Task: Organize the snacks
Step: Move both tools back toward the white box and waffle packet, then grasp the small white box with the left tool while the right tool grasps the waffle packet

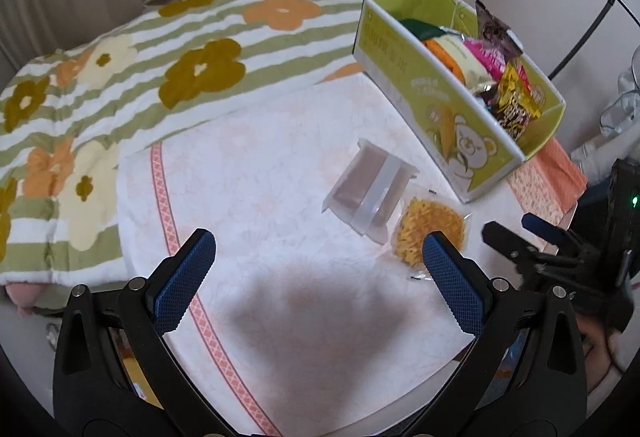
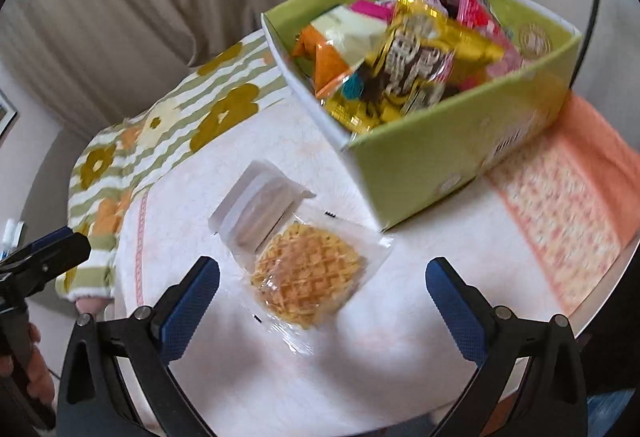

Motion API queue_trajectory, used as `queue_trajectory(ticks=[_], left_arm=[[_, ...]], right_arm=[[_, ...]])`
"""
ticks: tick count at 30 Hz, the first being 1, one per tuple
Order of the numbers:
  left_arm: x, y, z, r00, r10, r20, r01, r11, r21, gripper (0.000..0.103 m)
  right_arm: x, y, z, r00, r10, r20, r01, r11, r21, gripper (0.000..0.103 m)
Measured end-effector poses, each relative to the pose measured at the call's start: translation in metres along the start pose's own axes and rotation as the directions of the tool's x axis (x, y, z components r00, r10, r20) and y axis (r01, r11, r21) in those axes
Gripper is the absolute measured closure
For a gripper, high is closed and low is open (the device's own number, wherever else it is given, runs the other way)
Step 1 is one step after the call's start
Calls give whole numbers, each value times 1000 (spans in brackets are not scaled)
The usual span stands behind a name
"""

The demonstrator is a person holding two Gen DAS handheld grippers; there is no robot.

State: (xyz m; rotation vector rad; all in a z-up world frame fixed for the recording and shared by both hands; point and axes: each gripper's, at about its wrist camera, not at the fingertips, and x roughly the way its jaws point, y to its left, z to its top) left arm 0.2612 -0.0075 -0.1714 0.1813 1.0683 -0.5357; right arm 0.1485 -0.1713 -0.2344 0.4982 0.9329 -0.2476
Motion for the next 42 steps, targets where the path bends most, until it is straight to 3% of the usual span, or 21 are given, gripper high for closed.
queue_trajectory(ticks=[12, 17, 21, 28, 37, 42], left_arm=[[57, 10, 15, 998, -34, -53, 37, 998, 59, 1], [74, 6, 26, 996, -47, -70, 52, 996, 74, 1], [94, -8, 33, 992, -65, -106, 77, 991, 114, 1], [126, -40, 41, 982, -74, -171, 112, 968, 222, 1], [164, -68, 38, 977, -38, -209, 108, 937, 333, 1], [180, -74, 35, 971, -22, -238, 107, 929, 355, 30]], right_arm=[[59, 23, -15, 992, -124, 20, 121, 987, 109, 0], [79, 30, -13, 987, -157, -31, 159, 983, 95, 0], [81, 29, -17, 979, -193, -60, 192, 981, -8, 1], [67, 14, -24, 966, -206, -157, 199, 978, -60, 1], [58, 16, -28, 976, -177, -127, 168, 983, -77, 1], [65, 19, -25, 975, -183, -128, 173, 982, -81, 1]])
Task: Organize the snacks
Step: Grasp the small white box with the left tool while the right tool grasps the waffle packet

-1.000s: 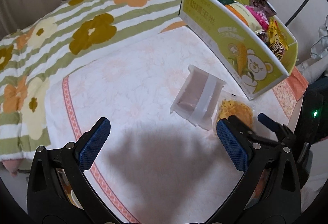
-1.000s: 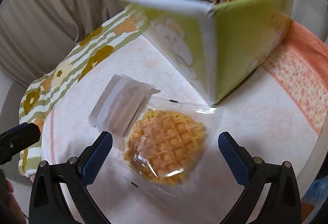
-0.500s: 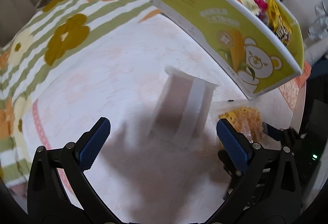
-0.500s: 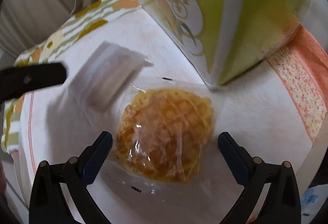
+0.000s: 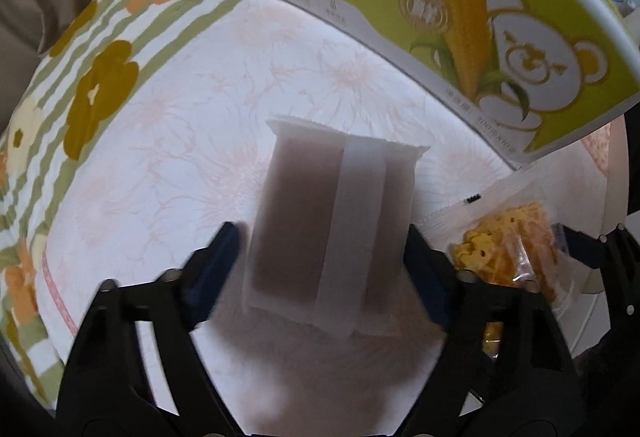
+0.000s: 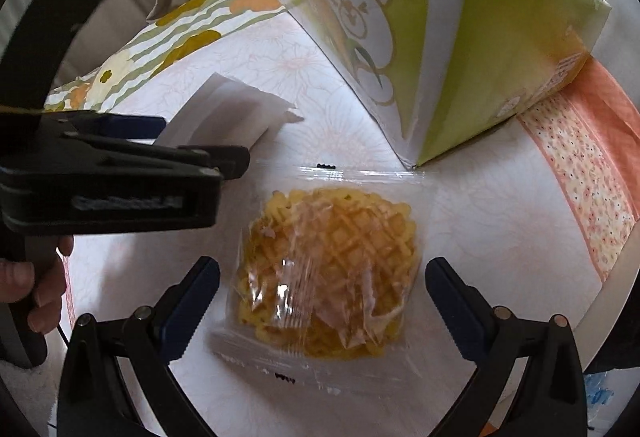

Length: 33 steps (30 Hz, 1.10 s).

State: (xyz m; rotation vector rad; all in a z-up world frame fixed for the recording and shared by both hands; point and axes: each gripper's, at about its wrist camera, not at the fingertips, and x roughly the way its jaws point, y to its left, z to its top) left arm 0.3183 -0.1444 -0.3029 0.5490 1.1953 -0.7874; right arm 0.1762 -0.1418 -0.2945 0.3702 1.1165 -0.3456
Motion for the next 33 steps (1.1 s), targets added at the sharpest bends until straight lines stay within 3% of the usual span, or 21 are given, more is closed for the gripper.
queue_trajectory(ticks=[3, 10, 15, 20, 26, 33], left_arm=[[0, -1, -1, 1000, 3, 16, -3, 1000, 13, 39], [-10, 3, -10, 999, -15, 37, 16, 999, -32, 42], [-31, 14, -27, 997, 23, 74, -17, 996, -85, 42], [-52, 25, -50, 994, 39, 100, -24, 988, -152, 42], [-74, 34, -70, 990, 56, 127, -28, 977, -213, 42], [-128, 49, -86, 976, 109, 187, -42, 942, -332, 42]], right_arm=[[4, 7, 5, 1000, 1, 0, -1, 1000, 1, 1], [6, 7, 3, 1000, -13, -8, 12, 1000, -16, 2], [10, 13, 1, 1000, -21, -14, 21, 999, -39, 10], [8, 21, -1, 999, -35, 15, 37, 992, -121, 25], [0, 24, -5, 999, 15, 32, -9, 986, -168, 28], [-52, 34, -4, 985, 154, 74, -134, 964, -231, 28]])
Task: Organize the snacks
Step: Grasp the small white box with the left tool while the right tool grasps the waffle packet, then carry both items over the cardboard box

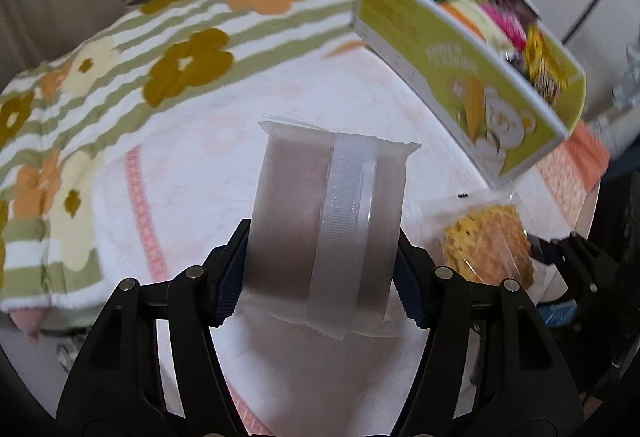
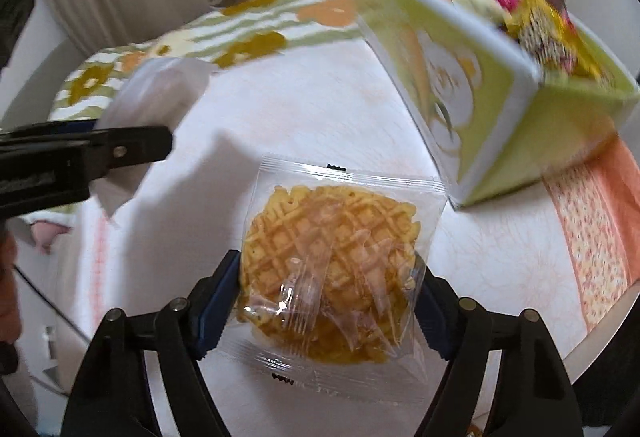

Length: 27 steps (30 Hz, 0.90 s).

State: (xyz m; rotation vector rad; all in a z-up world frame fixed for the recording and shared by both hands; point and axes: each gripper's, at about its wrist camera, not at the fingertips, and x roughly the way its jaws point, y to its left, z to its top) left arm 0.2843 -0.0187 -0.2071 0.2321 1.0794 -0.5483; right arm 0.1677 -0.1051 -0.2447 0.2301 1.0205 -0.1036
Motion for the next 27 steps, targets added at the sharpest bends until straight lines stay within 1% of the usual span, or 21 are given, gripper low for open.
queue_trajectory(ticks=[3, 5, 7, 12, 14, 18, 20, 24, 26, 27], left_arm=[[-26, 5, 5, 999, 7, 40, -6, 999, -42, 42], [-41, 5, 9, 998, 19, 63, -16, 998, -57, 42], [-56, 1, 16, 996, 33, 86, -27, 997, -71, 42], [-82, -21, 36, 989, 59, 134, -45, 993, -111, 42], [-87, -36, 45, 986, 71, 148, -51, 990, -132, 42], [-87, -73, 64, 984, 72, 166, -44, 985, -168, 42], [-84, -98, 78, 982, 67, 178, -34, 982, -184, 42], [-69, -142, 101, 980, 54, 191, -13, 978, -208, 42], [-55, -161, 112, 984, 39, 176, 3, 973, -232, 42], [-49, -168, 116, 985, 32, 171, 10, 970, -242, 42]], right_arm=[[-27, 1, 11, 997, 62, 37, -62, 998, -1, 28], [-47, 0, 19, 995, 71, 66, -69, 997, -28, 28], [-68, -6, 30, 990, 98, 97, -95, 995, -44, 28], [-101, -40, 52, 976, 153, 152, -145, 987, -64, 28], [-111, -58, 61, 972, 158, 175, -145, 986, -85, 28], [-124, -103, 89, 965, 164, 205, -141, 982, -125, 28], [-130, -130, 102, 961, 166, 222, -136, 980, -146, 28], [-133, -175, 122, 959, 178, 220, -141, 974, -176, 28], [-130, -196, 131, 962, 180, 204, -142, 971, -190, 28], [-129, -201, 135, 963, 184, 199, -146, 970, -194, 28]])
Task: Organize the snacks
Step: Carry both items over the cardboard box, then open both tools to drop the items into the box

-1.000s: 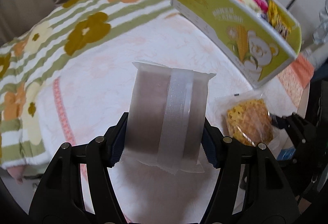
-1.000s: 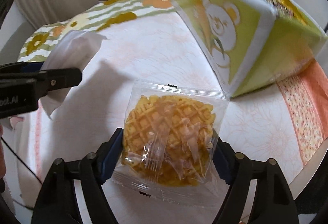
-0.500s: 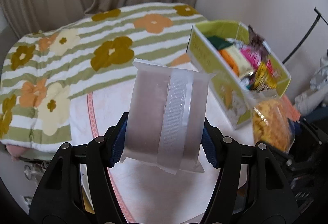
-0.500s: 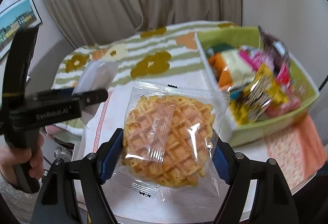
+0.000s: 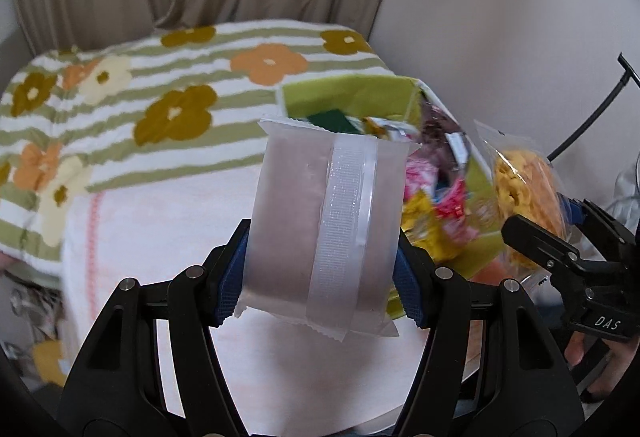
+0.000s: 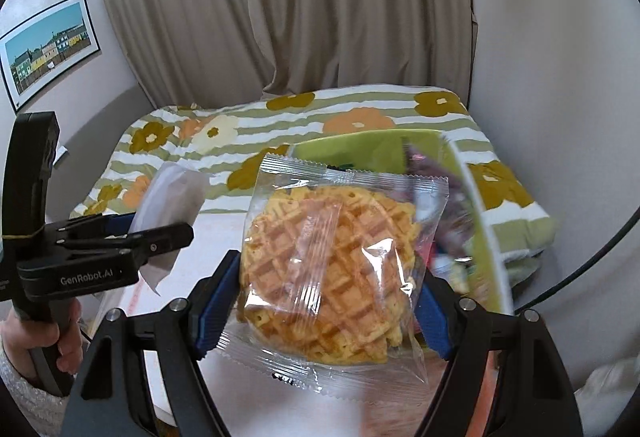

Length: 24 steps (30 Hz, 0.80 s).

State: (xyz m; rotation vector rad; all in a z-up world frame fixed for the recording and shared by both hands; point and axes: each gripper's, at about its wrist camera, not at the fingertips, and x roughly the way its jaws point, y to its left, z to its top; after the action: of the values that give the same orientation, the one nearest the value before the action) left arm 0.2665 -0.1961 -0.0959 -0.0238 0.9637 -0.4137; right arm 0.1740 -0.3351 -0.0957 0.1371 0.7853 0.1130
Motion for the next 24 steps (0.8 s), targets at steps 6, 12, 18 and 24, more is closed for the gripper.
queue_trajectory(ticks=[6, 12, 18, 24], left_arm=[[43, -36, -1, 998, 4, -59, -6, 999, -34, 42], [61, -43, -2, 993, -79, -87, 72, 995, -75, 15], [43, -40, -6, 998, 9, -56, -11, 1000, -23, 4], [19, -27, -11, 995, 96, -17, -96, 995, 10, 4]], right_arm=[[8, -39, 2, 999, 38, -30, -37, 999, 24, 28], [8, -57, 2, 998, 51, -35, -50, 998, 37, 28], [11, -59, 0, 997, 53, -47, -51, 998, 44, 28], [22, -58, 3, 995, 60, -78, -57, 997, 45, 28]])
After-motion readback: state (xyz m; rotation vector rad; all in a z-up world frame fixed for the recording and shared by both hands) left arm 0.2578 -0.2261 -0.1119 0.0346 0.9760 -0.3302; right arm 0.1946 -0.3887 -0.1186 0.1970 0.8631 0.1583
